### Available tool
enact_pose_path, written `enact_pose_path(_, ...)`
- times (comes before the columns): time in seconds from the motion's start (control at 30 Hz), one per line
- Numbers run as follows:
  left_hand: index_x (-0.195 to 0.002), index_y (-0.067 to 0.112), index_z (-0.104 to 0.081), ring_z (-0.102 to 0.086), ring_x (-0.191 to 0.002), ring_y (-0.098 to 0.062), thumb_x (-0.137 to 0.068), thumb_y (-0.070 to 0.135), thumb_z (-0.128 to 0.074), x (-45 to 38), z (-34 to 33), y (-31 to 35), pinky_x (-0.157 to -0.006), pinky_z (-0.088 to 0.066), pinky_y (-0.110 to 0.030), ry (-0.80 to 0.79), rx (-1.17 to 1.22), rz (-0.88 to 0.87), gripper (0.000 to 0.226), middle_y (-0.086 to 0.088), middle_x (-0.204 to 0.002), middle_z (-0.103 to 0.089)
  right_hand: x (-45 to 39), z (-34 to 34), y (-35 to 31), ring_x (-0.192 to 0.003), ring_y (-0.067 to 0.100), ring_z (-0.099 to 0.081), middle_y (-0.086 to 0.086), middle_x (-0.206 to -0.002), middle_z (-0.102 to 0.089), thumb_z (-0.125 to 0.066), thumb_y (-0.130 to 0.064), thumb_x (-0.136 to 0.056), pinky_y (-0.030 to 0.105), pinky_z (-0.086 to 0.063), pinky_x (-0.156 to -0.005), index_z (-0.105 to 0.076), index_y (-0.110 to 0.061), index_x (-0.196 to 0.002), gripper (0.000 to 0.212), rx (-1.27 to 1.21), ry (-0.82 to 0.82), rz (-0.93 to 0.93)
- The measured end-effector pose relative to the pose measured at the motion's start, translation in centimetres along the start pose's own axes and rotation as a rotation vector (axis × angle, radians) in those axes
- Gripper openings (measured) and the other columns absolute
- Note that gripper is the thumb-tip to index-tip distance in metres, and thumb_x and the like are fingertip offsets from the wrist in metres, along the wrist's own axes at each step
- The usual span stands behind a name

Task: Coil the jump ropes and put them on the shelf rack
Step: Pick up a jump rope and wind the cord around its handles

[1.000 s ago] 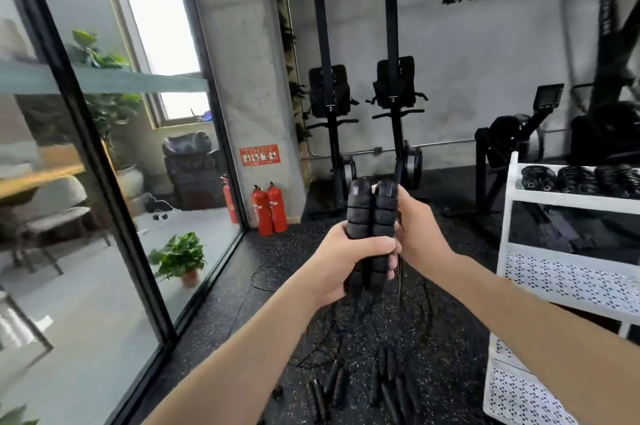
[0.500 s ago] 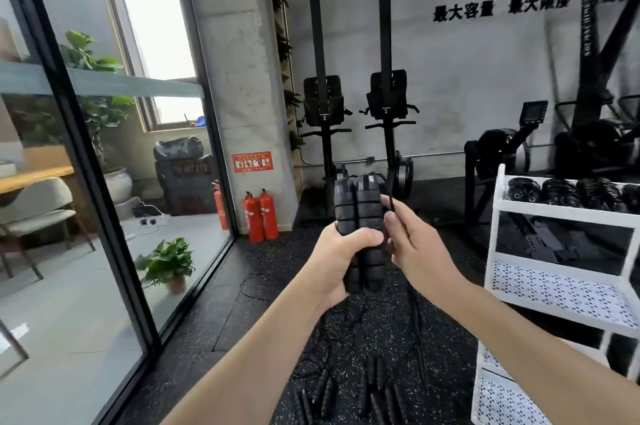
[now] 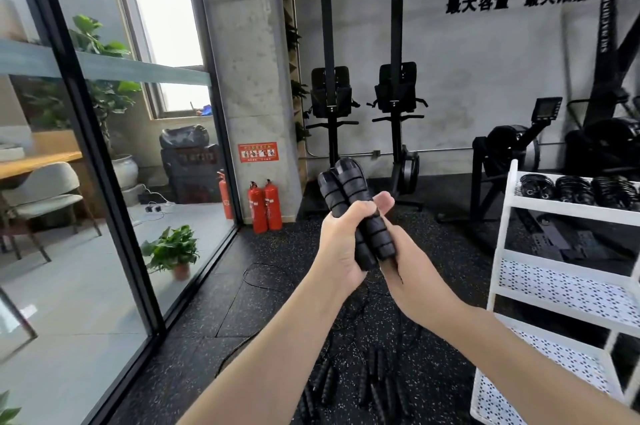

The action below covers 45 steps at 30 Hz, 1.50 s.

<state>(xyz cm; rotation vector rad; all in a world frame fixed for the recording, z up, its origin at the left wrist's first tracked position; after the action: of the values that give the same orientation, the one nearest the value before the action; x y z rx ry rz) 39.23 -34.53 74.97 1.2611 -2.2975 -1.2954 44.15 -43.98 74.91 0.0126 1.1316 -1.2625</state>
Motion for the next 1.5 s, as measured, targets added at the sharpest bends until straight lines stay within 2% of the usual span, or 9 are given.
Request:
enact_pose_path(0.17, -0.113, -0.008, -0.060, -0.073, -0.086, -0.030, -0.080, 0.003, -0.067, -1.0, 0.7, 1.6, -0.083, -0.060, -0.039, 0.064, 0.152, -0.065, 0.035, -0.021, -0.107, -0.072, 1.4, -1.2, 1.6, -0.053, 0.005, -0.042, -0.009, -0.069, -0.057, -0.050, -0.013, -0.104, 0.017, -0.032, -0.054, -0.061, -0.031, -0.109, 0.021, -0.137, 0.005, -0.152)
enact_pose_path(0.3, -0.097, -0.002, -0.063, -0.067, -0.071, -0.024, -0.093, -0.007, -0.060, -1.7, 1.5, 2.4, -0.070, -0.059, -0.034, 0.076, 0.074, -0.092, 0.008, -0.014, -0.091, -0.068, 2.3, -2.6, 0.9, -0.055, 0.008, -0.041, 0.008, -0.074, -0.059, -0.050, -0.021, -0.105, 0.030, -0.036, -0.051, -0.048, -0.052, -0.124, 0.037, -0.136, -0.085, -0.200)
enact_pose_path(0.4, -0.097, 0.000, -0.065, -0.068, -0.076, -0.025, -0.093, -0.010, -0.061, -1.9, 2.2, 2.7, -0.076, -0.061, -0.038, 0.087, 0.012, -0.111, 0.011, -0.015, -0.089, -0.068, 2.7, -3.3, 1.0, -0.052, 0.012, -0.045, 0.011, -0.076, -0.066, -0.051, -0.027, -0.103, 0.038, -0.042, -0.050, -0.049, -0.044, -0.134, 0.035, -0.066, -0.127, -0.257)
enact_pose_path(0.57, -0.124, -0.011, -0.053, -0.069, -0.077, -0.028, -0.092, -0.008, -0.064, -1.3, 2.8, 2.8, -0.070, -0.060, -0.040, 0.087, -0.153, -0.142, 0.034, -0.020, -0.097, -0.071, 2.8, -2.6, 0.3, -0.045, 0.016, -0.056, 0.001, -0.062, -0.063, -0.054, -0.033, -0.101, 0.040, -0.052, -0.052, -0.061, -0.026, -0.113, 0.015, 0.082, -0.167, -0.315)
enact_pose_path(0.73, -0.113, -0.011, -0.053, -0.060, -0.062, -0.027, -0.089, -0.005, -0.068, -0.8, 2.8, 2.9, -0.065, -0.056, -0.039, 0.131, -0.373, -0.217, 0.029, -0.015, -0.072, -0.064, 3.4, -3.0, 0.2, -0.046, 0.013, -0.067, 0.003, -0.068, -0.070, -0.051, -0.038, -0.102, 0.038, -0.061, -0.056, -0.056, -0.026, -0.098, 0.014, 0.058, -0.274, -0.467)
enact_pose_path(1.0, -0.092, -0.009, -0.063, -0.061, -0.060, -0.022, -0.088, -0.003, -0.067, -0.2, 2.4, 3.9, -0.063, -0.055, -0.035, 0.207, -0.495, -0.363, 0.008, -0.011, -0.068, -0.067, 3.7, -1.8, -0.2, -0.045, 0.007, -0.050, 0.000, -0.074, -0.072, -0.056, -0.035, -0.101, 0.024, -0.043, -0.048, -0.066, -0.033, -0.101, 0.010, 0.020, -0.063, -0.399)
enact_pose_path(1.17, -0.083, -0.001, -0.066, -0.061, -0.064, -0.026, -0.085, -0.004, -0.068, -0.3, 2.4, 4.8, -0.068, -0.056, -0.040, 0.094, -0.608, -0.353, 0.004, -0.014, -0.070, -0.067, 3.2, -0.8, -0.4, -0.051, 0.023, -0.056, 0.005, -0.067, -0.069, -0.059, -0.034, -0.100, 0.036, -0.048, -0.054, -0.067, -0.024, -0.093, 0.015, 0.096, -0.036, -0.351)
enact_pose_path(1.37, -0.095, -0.008, -0.063, -0.064, -0.064, -0.027, -0.084, 0.000, -0.070, -0.3, 2.5, 5.8, -0.068, -0.058, -0.038, 0.039, -0.758, -0.344, 0.014, -0.016, -0.072, -0.069, 1.6, 1.1, -1.2, -0.064, 0.010, -0.061, -0.007, -0.063, -0.062, -0.060, -0.070, -0.084, 0.032, -0.053, -0.065, -0.052, -0.030, -0.069, 0.044, 0.508, -0.094, -0.347)
enact_pose_path(1.5, -0.094, -0.008, -0.062, -0.063, -0.062, -0.025, -0.085, -0.001, -0.070, 0.2, 2.8, 5.8, -0.068, -0.058, -0.037, 0.046, -0.789, -0.325, 0.014, -0.013, -0.070, -0.068, 0.8, 1.8, -1.8, -0.055, 0.008, -0.061, -0.012, -0.061, -0.064, -0.074, -0.039, -0.088, 0.024, -0.050, -0.054, -0.065, -0.030, -0.075, 0.017, 0.299, -0.186, -0.226)
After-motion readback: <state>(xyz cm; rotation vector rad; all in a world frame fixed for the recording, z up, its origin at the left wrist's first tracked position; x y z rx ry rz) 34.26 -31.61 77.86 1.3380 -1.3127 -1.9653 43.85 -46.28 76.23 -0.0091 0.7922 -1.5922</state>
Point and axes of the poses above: each hand's wrist, its own x-axis away from the middle knuckle, its own z-axis out of the back of the hand, y = z × x, the point moved 7 cm from there along -x, towards the middle knuckle
